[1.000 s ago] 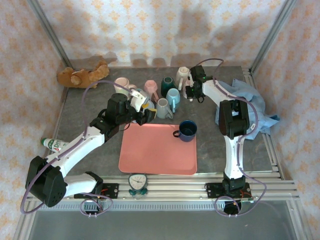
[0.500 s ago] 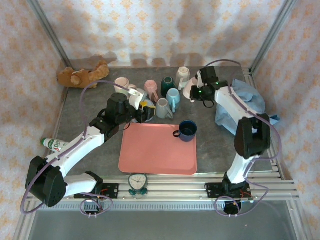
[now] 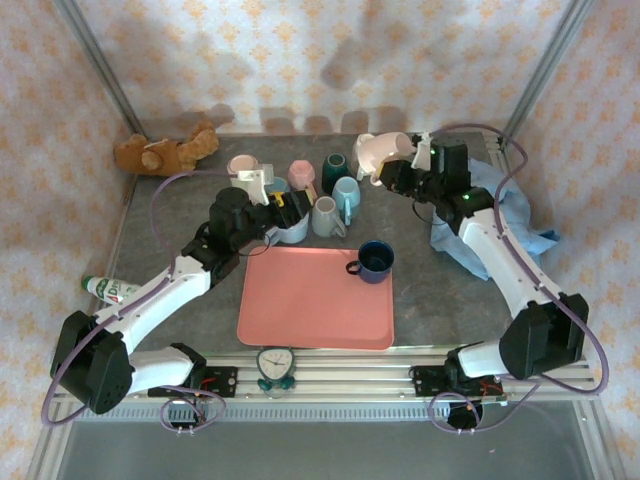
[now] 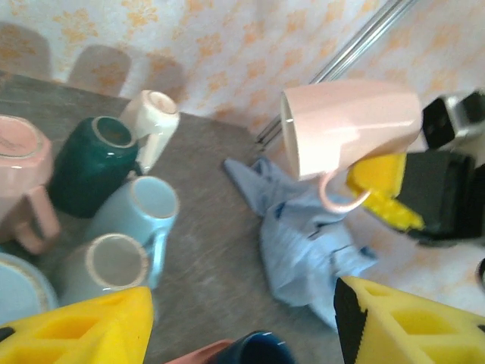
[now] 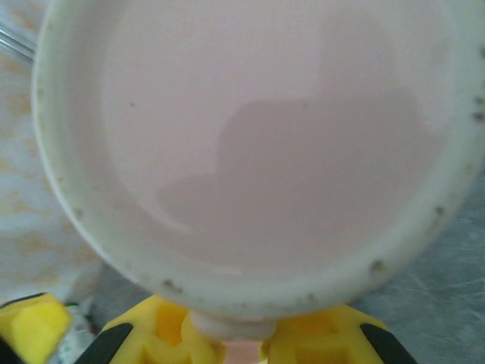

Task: Turn the mug right side up

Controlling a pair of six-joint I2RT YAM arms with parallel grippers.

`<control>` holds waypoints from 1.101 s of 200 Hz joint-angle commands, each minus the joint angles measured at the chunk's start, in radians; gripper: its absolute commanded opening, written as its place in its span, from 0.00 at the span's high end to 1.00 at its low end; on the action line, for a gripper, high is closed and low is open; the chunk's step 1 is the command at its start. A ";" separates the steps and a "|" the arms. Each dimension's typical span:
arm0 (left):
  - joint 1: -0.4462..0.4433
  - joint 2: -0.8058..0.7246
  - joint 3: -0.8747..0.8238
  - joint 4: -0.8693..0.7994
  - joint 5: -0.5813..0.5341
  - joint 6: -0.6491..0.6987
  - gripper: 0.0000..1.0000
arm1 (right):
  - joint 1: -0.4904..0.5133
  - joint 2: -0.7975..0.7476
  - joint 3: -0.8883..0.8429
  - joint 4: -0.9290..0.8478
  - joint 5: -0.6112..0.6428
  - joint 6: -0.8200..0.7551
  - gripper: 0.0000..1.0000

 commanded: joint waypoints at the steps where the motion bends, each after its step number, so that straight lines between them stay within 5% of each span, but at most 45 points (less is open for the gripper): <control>1: -0.044 -0.021 0.024 0.112 -0.063 -0.228 0.34 | 0.016 -0.070 -0.018 0.211 -0.078 0.116 1.00; 44: -0.071 0.011 0.035 0.195 -0.074 -0.532 0.35 | 0.086 -0.121 -0.030 0.272 -0.073 0.157 1.00; 95: -0.080 0.021 0.019 0.292 -0.132 -0.744 0.40 | 0.149 -0.117 -0.048 0.396 -0.065 0.210 1.00; 220: -0.090 0.093 0.007 0.442 -0.123 -0.918 0.55 | 0.216 -0.072 -0.050 0.540 -0.092 0.303 1.00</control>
